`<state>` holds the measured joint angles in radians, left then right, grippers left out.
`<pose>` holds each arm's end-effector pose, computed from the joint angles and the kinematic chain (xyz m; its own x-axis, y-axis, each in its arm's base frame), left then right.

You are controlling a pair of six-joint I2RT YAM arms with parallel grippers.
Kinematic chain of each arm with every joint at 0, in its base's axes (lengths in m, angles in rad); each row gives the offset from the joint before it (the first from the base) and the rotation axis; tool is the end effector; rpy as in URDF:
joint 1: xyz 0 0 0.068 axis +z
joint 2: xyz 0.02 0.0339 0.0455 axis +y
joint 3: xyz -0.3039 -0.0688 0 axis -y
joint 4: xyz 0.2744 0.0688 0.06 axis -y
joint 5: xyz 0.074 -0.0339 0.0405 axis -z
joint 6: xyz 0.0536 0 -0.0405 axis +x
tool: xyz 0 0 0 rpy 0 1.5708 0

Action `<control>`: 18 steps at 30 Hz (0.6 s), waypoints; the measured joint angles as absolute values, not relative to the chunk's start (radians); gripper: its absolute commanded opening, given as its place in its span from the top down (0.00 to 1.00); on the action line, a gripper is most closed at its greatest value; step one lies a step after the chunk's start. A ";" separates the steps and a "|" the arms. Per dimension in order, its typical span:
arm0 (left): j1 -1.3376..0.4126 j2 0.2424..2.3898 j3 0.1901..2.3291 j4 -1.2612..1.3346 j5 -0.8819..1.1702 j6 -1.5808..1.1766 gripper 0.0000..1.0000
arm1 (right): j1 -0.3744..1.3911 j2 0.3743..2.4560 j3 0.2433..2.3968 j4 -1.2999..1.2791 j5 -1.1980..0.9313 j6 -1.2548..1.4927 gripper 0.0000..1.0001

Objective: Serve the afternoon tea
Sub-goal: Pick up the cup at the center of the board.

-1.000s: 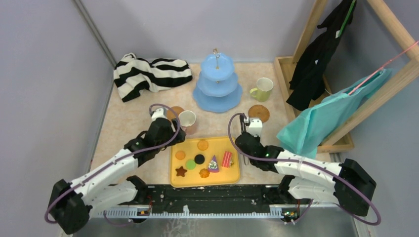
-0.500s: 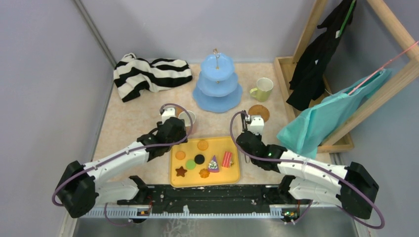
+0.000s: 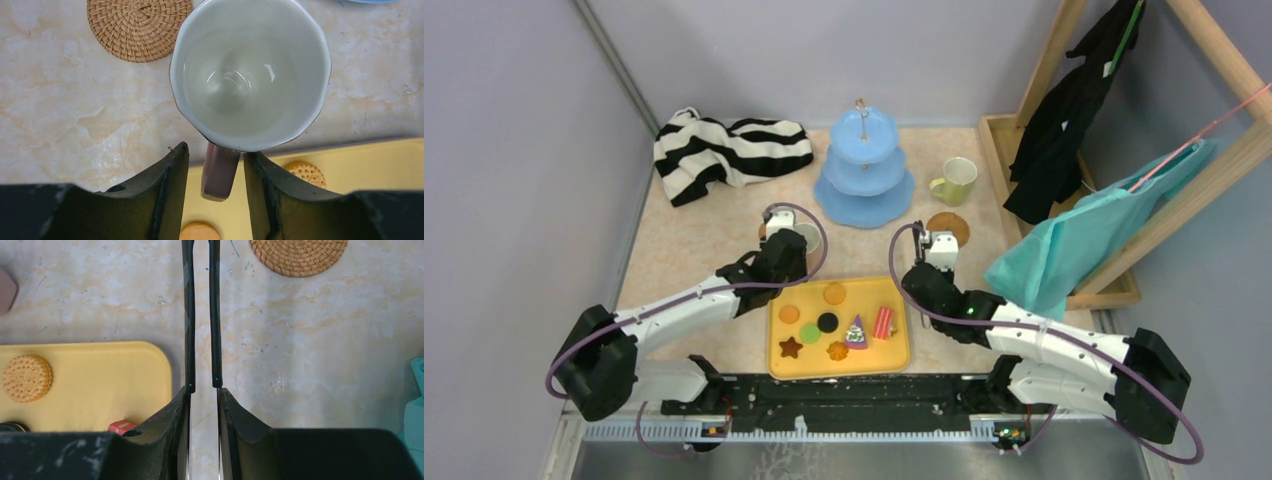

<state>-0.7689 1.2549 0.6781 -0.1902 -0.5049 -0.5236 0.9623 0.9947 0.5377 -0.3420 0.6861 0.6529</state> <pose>0.2159 -0.1728 0.2191 -0.6111 -0.0177 -0.7914 0.0609 0.9957 -0.0693 0.1466 0.1510 0.2184 -0.5576 0.0218 -0.8298 -0.0548 0.9965 0.0630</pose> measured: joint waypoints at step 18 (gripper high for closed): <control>-0.769 1.276 0.693 -0.160 -0.454 -0.484 0.92 | 0.962 0.965 0.546 -0.366 0.694 0.631 0.76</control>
<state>-0.7689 1.2758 0.6933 -0.1600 -0.4541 -0.4839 0.9623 0.9653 0.5465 -0.3660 0.6937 0.6312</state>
